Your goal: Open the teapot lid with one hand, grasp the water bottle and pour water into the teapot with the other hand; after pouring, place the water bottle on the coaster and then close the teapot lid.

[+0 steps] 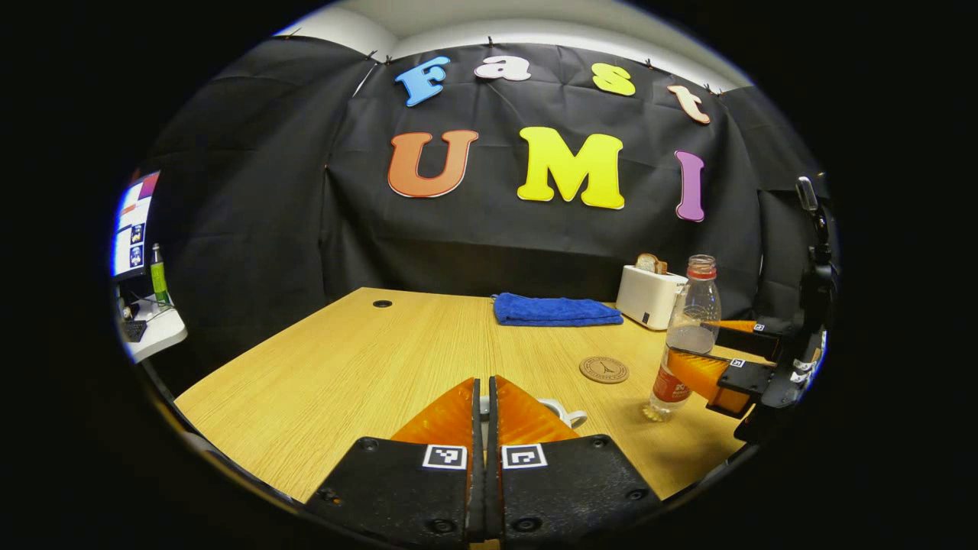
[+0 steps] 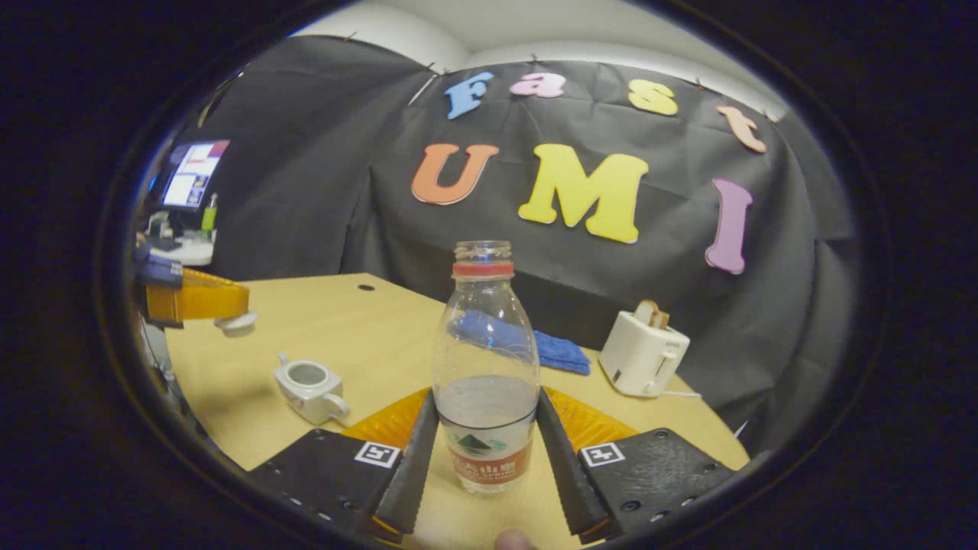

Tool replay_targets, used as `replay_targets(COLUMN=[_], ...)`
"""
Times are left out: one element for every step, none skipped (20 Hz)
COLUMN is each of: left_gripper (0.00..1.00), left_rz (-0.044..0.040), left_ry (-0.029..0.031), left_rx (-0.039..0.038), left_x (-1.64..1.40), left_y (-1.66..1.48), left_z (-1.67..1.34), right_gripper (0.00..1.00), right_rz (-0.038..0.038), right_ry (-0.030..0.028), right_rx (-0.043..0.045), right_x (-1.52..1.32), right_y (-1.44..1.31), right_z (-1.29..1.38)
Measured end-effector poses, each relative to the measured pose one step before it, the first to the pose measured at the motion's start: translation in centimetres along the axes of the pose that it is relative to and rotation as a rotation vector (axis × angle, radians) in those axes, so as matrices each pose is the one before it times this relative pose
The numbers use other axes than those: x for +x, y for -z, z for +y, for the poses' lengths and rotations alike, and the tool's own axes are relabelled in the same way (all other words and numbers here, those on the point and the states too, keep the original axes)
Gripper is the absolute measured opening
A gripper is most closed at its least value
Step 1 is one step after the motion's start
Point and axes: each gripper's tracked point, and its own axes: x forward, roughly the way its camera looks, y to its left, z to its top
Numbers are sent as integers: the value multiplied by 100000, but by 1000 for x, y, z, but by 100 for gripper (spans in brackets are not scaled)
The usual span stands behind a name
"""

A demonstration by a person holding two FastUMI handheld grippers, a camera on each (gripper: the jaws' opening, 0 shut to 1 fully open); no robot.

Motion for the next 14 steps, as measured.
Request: replay_targets(left_gripper=[3, 3, 3, 3, 3, 3, 3, 3, 3, 3, 3, 3, 3, 3], left_rz=[-385, -352, -554, -538, -812, -495, -487, 493, 1147, 1476, 807, 297, 0, -375], left_ry=[-143, -251, -37, 259, 478, 437, 389, 484, 24, -696, -638, -170, 142, 233], left_rx=[205, 399, 486, 289, -160, -606, -955, -552, -48, 74, 134, -6, -305, -340], left_x=[-77, -92, -106, -47, -58, -32, 95, 132, 173, 136, 130, -208, -30, 6], left_y=[-129, -57, -242, -122, -184, -146, -38, 209, 382, 445, 374, -151, -22, -123], left_z=[203, 250, 125, 242, 103, 168, 222, 232, 231, 381, 392, 264, 128, -7], right_gripper=[70, 70, 71, 71, 71, 71, 71, 71, 71, 71, 72, 72, 72, 72], right_rz=[1390, 1154, 276, 732, 854, 867, 763, 399, 260, -159, -89, 124, -104, -175], right_ry=[-635, -1413, -952, -442, 136, 1050, 1053, 991, 719, 340, -162, 132, 794, 1420], right_rx=[-6414, -5529, -4747, -4976, -5883, -6113, -6658, -6408, -5713, -4251, -2927, -2595, -3140, -3750], right_x=[394, 175, 172, 208, 302, 294, 264, 427, 392, 263, 233, -16, -19, 27], right_y=[155, 162, -142, -39, -81, -5, -35, 23, 42, 98, -25, 12, 25, -177], right_z=[75, 160, 268, 207, 150, -16, 33, 185, 179, 76, 269, 1, -183, -100])
